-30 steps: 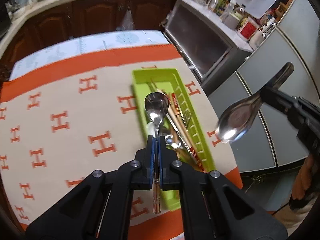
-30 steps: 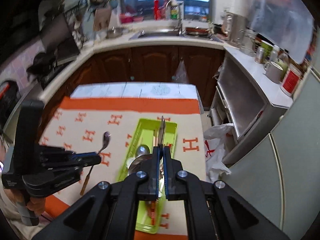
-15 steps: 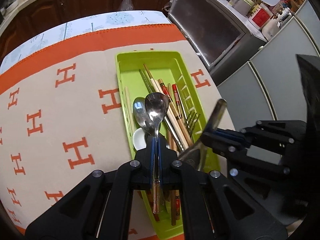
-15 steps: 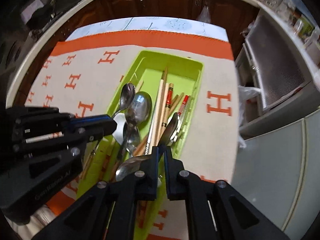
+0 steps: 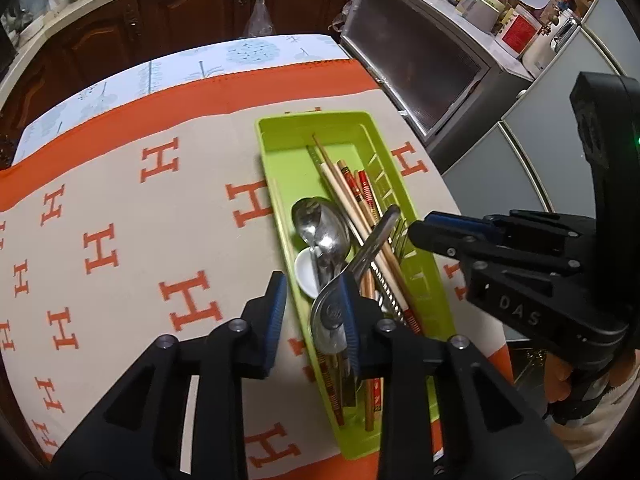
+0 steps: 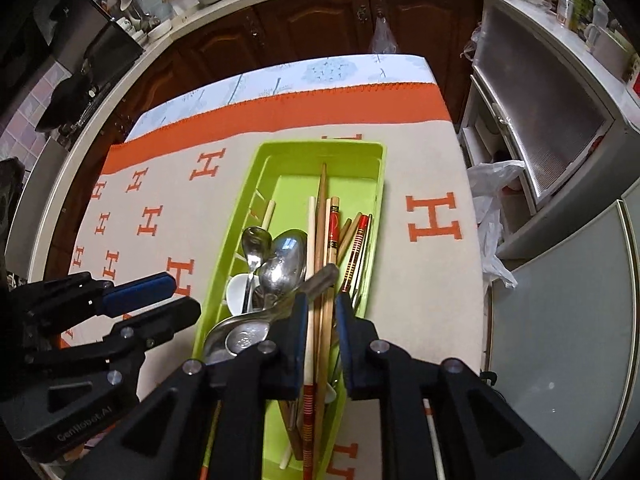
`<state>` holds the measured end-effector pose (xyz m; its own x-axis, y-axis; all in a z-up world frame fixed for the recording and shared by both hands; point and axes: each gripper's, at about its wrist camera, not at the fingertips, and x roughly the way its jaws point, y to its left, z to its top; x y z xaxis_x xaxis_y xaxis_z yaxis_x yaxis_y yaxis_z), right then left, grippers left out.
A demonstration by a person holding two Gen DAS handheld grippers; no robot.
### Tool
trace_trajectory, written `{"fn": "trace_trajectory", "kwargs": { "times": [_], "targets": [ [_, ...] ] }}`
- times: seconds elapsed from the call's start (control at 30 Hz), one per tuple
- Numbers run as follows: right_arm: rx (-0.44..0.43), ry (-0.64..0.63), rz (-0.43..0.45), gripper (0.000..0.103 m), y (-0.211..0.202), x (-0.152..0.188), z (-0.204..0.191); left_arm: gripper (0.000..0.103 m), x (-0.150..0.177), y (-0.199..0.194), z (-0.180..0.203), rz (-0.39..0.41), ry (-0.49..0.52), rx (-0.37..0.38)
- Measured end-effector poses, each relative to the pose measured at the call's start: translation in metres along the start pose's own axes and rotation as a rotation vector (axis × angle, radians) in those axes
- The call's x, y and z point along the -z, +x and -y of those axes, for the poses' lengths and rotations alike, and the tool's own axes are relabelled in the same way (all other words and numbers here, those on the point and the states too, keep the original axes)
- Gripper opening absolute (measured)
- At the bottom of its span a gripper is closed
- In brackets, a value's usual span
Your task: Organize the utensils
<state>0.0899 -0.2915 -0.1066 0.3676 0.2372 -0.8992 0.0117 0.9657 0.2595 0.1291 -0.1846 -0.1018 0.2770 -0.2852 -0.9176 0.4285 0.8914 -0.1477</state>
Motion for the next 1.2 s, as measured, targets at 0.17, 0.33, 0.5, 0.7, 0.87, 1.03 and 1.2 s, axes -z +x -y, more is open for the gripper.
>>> {"fn": "trace_trajectory", "kwargs": {
  "times": [0.17, 0.33, 0.5, 0.7, 0.87, 1.03, 1.2],
  "targets": [
    [-0.005, 0.008, 0.018, 0.014, -0.008, 0.007, -0.005, 0.025, 0.009, -0.011, -0.007, 0.017, -0.003, -0.015],
    [0.001, 0.009, 0.04, 0.014, -0.015, 0.02, -0.016, 0.03, 0.022, -0.024, -0.02, 0.034, -0.016, -0.031],
    [0.007, 0.03, 0.031, 0.014, -0.014, 0.039, -0.027, 0.05, 0.042, -0.038, -0.038, 0.061, -0.027, -0.023],
    [0.03, 0.055, 0.031, 0.016, -0.016, 0.063, -0.041, 0.072, 0.068, -0.056, -0.06, 0.095, -0.028, -0.036],
    [0.061, 0.073, 0.058, 0.033, -0.022, 0.081, -0.054, 0.083, 0.089, -0.064, -0.077, 0.094, -0.048, -0.063],
    [0.061, 0.081, 0.07, 0.033, -0.031, 0.096, -0.071, 0.086, 0.112, -0.075, -0.097, 0.102, -0.091, -0.113],
    [0.05, 0.055, 0.097, 0.033, -0.042, 0.105, -0.101, 0.086, 0.132, -0.095, -0.119, 0.138, -0.154, -0.2]
  ]
}}
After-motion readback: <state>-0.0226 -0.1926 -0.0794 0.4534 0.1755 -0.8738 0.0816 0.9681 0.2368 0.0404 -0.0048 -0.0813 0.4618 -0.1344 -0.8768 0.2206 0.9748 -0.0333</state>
